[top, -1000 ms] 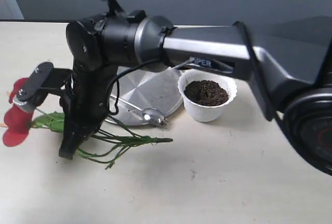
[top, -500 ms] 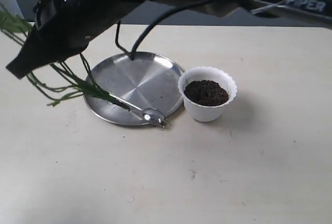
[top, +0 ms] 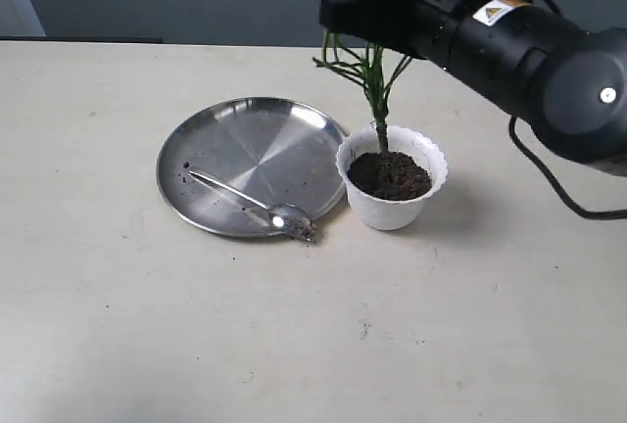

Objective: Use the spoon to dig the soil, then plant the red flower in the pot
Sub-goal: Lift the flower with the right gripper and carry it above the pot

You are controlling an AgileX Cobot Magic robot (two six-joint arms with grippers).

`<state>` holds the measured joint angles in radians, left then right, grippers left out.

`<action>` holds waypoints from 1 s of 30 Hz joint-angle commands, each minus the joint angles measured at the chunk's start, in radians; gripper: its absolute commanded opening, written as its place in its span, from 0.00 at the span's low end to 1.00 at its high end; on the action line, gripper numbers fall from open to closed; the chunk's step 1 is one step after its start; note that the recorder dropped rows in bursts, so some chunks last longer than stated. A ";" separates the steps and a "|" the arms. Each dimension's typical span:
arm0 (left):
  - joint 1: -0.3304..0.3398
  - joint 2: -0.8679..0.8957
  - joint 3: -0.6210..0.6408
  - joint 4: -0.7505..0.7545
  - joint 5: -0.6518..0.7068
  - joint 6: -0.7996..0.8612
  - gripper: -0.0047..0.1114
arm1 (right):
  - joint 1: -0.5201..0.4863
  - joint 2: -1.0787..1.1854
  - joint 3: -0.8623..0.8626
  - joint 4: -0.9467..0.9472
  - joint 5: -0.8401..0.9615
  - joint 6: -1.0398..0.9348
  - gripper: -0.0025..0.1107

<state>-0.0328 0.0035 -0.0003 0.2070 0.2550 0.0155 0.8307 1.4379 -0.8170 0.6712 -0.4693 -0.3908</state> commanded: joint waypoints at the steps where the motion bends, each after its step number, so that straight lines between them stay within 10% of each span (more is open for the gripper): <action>1: 0.001 -0.004 0.000 -0.003 -0.011 -0.005 0.04 | -0.005 -0.001 0.035 -0.046 -0.098 0.106 0.02; 22: 0.001 -0.004 0.000 -0.003 -0.011 -0.005 0.04 | -0.113 0.000 0.035 -0.592 -0.020 0.144 0.02; 30: 0.001 -0.004 0.000 -0.003 -0.011 -0.005 0.04 | -0.172 0.004 0.039 -1.055 -0.086 0.552 0.02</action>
<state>-0.0328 0.0035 -0.0003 0.2070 0.2550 0.0155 0.6827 1.4408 -0.7878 -0.1759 -0.4881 -0.0329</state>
